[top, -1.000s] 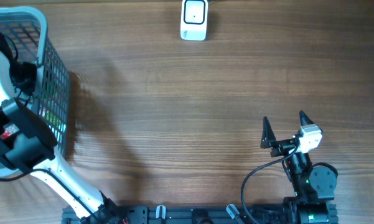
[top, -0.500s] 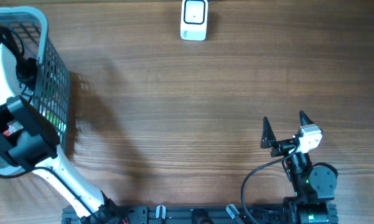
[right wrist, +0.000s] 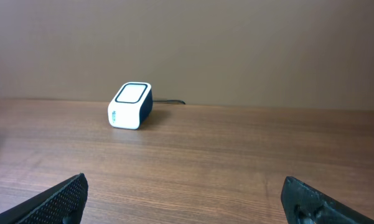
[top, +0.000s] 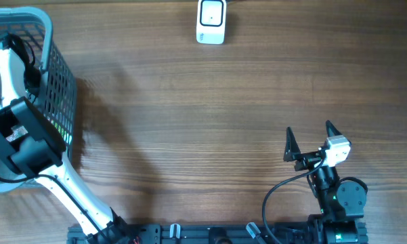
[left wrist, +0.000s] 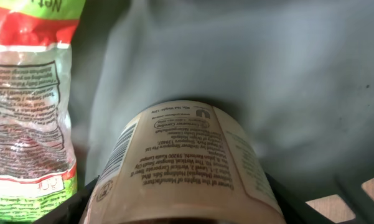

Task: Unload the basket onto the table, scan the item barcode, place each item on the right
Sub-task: 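Grasp the green-capped jar with the left gripper and lift it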

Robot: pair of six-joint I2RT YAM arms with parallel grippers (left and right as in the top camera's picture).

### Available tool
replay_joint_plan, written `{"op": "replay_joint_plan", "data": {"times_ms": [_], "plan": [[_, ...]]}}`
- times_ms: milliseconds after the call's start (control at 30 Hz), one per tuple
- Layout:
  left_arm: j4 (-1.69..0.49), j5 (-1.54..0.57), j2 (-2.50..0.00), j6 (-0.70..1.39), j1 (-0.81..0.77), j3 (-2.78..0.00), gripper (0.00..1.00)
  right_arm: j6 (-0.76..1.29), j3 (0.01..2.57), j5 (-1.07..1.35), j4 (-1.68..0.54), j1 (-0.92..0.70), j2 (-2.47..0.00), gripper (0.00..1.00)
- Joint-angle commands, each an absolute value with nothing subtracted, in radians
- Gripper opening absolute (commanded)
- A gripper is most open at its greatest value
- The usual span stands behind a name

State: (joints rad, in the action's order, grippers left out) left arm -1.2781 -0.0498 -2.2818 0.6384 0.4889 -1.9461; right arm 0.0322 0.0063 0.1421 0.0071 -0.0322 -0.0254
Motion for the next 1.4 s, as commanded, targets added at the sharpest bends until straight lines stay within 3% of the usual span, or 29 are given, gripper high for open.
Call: {"op": "replay_joint_plan", "data": {"times_ms": [0, 533, 1367], "plan": [[-1.298, -0.051, -2.305, 0.64, 0.482, -1.956, 0.57, 0.045, 0.005, 0.155, 0.011, -0.037, -0.029, 1.0], [-1.349, -0.051, -2.236, 0.636, 0.484, -1.958, 0.59, 0.045, 0.005, 0.155, 0.011, -0.037, -0.029, 1.0], [-1.4, -0.036, -1.637, 0.645, 0.491, -1.97, 0.61, 0.045, 0.005, 0.155, 0.011, -0.037, -0.029, 1.0]]}}
